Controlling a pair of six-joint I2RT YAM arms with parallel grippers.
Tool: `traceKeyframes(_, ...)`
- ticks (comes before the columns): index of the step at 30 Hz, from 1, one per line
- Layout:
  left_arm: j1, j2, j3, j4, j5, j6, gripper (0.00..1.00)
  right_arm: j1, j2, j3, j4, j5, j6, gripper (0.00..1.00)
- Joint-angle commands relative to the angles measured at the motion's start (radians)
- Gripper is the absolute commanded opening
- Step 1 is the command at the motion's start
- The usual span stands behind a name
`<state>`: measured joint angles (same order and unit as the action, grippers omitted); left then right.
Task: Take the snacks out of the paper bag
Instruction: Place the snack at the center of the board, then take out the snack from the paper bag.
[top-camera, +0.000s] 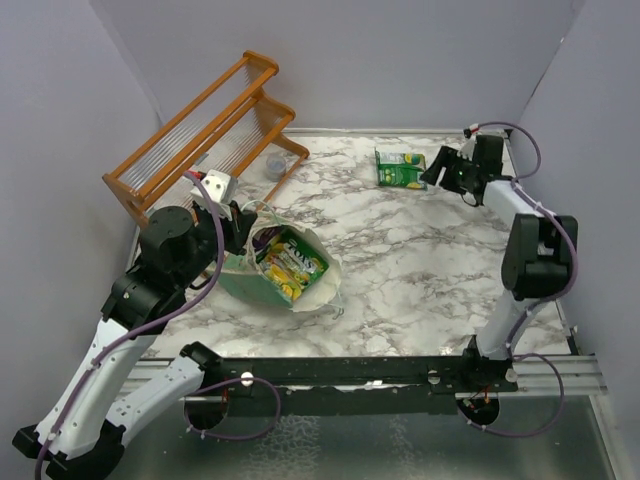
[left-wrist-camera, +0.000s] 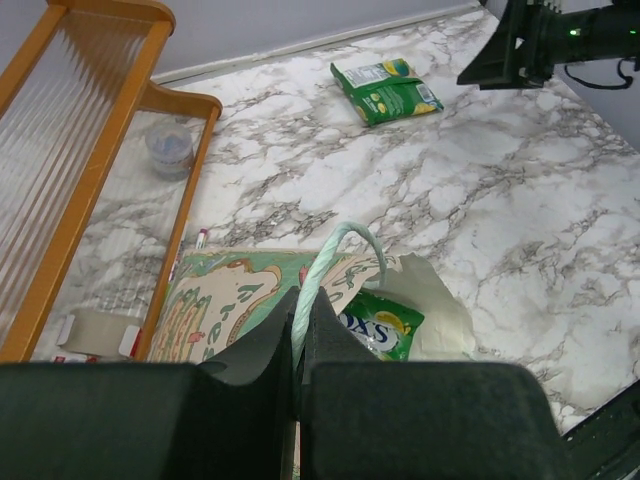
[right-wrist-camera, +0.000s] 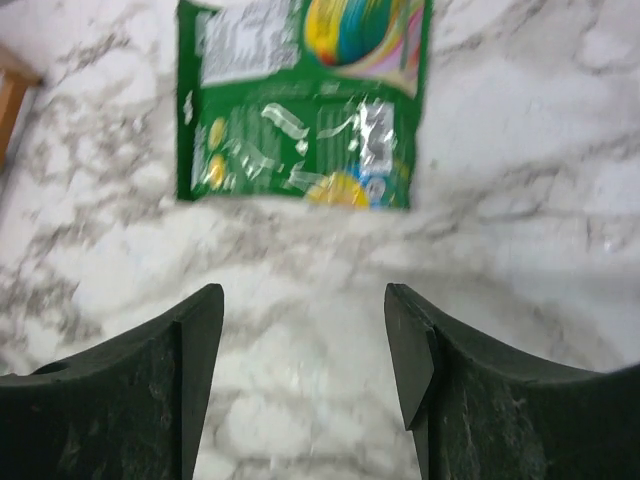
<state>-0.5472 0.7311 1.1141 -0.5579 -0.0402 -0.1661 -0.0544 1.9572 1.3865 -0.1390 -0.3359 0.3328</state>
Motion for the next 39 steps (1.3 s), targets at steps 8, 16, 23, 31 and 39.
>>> traceKeyframes(8,-0.001,-0.010,-0.032,0.084,0.043,-0.018,0.00,0.241,-0.641,-0.608,0.369,-0.332,0.011,0.67)
traceKeyframes(16,-0.001,-0.027,-0.059,0.096,0.012,-0.044,0.00,0.663,-0.787,-0.650,0.460,-0.297,-0.316,0.66)
traceKeyframes(23,-0.001,-0.003,-0.054,0.099,0.044,-0.056,0.00,0.846,-0.784,-0.583,0.325,-0.470,-0.968,0.62)
traceKeyframes(31,0.000,-0.010,-0.043,0.089,0.038,-0.060,0.00,0.974,-0.587,-0.413,0.167,-0.261,-1.387,0.62)
traceKeyframes(39,0.000,-0.018,-0.055,0.096,0.044,-0.074,0.00,1.012,-0.475,-0.373,0.230,-0.188,-1.560,0.51)
